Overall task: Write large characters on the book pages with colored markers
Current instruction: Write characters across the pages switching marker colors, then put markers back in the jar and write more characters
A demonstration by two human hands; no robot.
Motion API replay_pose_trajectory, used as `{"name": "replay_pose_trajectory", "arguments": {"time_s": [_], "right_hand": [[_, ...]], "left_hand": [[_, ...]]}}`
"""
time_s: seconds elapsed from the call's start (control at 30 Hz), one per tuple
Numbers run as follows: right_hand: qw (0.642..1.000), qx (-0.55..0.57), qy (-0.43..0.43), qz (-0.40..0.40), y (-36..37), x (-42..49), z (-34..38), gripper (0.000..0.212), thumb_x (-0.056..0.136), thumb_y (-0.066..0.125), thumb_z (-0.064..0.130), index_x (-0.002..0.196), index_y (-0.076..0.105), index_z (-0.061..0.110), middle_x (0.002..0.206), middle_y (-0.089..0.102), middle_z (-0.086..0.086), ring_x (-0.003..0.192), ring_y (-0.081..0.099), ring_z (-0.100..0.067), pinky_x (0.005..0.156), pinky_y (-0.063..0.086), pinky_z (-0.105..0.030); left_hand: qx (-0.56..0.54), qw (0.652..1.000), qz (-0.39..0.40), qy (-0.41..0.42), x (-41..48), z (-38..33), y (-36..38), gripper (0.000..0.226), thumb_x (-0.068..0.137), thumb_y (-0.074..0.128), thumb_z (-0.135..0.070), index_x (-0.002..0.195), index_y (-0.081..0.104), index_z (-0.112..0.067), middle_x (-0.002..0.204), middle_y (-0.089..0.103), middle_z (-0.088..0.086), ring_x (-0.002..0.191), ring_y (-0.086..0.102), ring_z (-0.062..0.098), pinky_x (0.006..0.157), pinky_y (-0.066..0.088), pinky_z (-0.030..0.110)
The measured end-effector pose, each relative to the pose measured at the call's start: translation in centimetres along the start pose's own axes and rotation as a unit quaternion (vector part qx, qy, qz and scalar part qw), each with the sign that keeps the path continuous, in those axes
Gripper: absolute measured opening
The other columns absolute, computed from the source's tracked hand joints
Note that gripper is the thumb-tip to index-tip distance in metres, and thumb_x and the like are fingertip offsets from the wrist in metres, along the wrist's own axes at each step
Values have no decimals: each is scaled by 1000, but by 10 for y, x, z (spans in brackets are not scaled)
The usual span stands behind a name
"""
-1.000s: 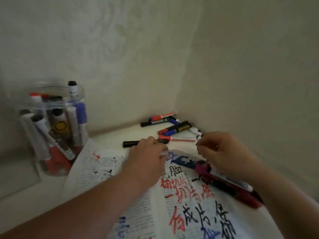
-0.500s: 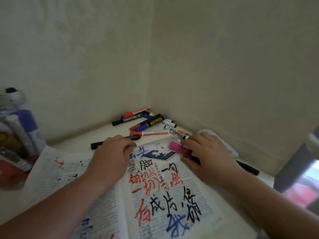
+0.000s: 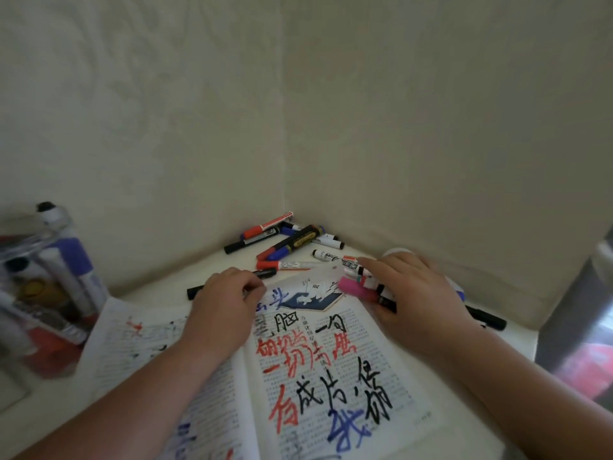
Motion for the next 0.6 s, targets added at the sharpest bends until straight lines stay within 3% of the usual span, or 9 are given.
{"name": "replay_pose_trajectory", "arguments": {"time_s": [0.07, 0.17, 0.27, 0.33, 0.4, 0.47, 0.53, 0.6], "right_hand": [[1000, -20, -4, -10, -1, 1, 2, 42, 97, 56, 45, 137, 56, 33, 115, 70, 15, 114, 61, -17, 98, 45, -37], [999, -2, 46, -25, -5, 1, -8, 53, 86, 73, 22, 136, 58, 29, 100, 71, 9, 102, 61, -21, 79, 40, -31], [999, 0, 38, -24, -3, 4, -8, 46, 88, 68, 29, 133, 60, 29, 99, 71, 9, 102, 59, -22, 77, 36, -31], [1000, -4, -6, -8, 3, 5, -1, 43, 87, 62, 40, 128, 64, 28, 105, 72, 8, 104, 62, -23, 85, 42, -35], [999, -19, -26, 26, 11, 6, 2, 45, 90, 56, 51, 130, 64, 32, 118, 70, 11, 112, 61, -19, 98, 42, -38], [998, -25, -31, 53, 16, 5, 3, 53, 92, 49, 65, 134, 60, 36, 125, 65, 15, 119, 56, -15, 107, 39, -38], [997, -33, -35, 66, 18, 4, 7, 56, 94, 41, 70, 136, 57, 37, 127, 62, 16, 120, 53, -13, 110, 35, -37], [997, -40, -44, 58, 15, 4, 12, 54, 96, 38, 66, 135, 57, 35, 126, 62, 14, 120, 53, -14, 113, 33, -38]], "left_hand": [[-5, 1000, 0, 3, -1, -1, -1, 9, 98, 60, -31, 97, 69, -31, 94, 62, -16, 95, 57, 10, 90, 49, 35], [-38, 999, -16, -14, -1, 3, -5, 9, 100, 58, -28, 93, 64, -31, 90, 63, -15, 88, 57, 7, 77, 44, 26], [-117, 991, -31, -62, 0, 15, -10, 8, 101, 58, -25, 93, 61, -27, 87, 61, -16, 82, 55, -1, 67, 38, 18], [-193, 974, -26, -120, 0, 30, -8, 10, 99, 58, -18, 92, 62, -24, 86, 63, -10, 83, 59, 11, 69, 40, 28], [-341, 924, -49, -167, -1, 42, -10, 16, 90, 56, -9, 83, 66, -20, 80, 65, 2, 81, 60, 25, 70, 43, 36], [-513, 833, -51, -199, -2, 45, -12, 10, 81, 59, -15, 86, 67, -10, 74, 63, 15, 73, 59, 29, 66, 46, 36], [-627, 751, 1, -209, -2, 38, -10, 44, 90, 55, -48, 86, 64, -4, 65, 54, 18, 63, 56, 27, 65, 41, 36], [-646, 735, 39, -202, -1, 35, -13, 78, 91, 34, -74, 80, 66, -4, 60, 51, 17, 62, 52, 27, 66, 37, 38]]}}
Point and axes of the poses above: each hand's wrist, its own x-axis towards the middle knuckle, its own y-axis out of the palm, z = x × y, the point moved 10 cm from there along x, towards the middle knuckle
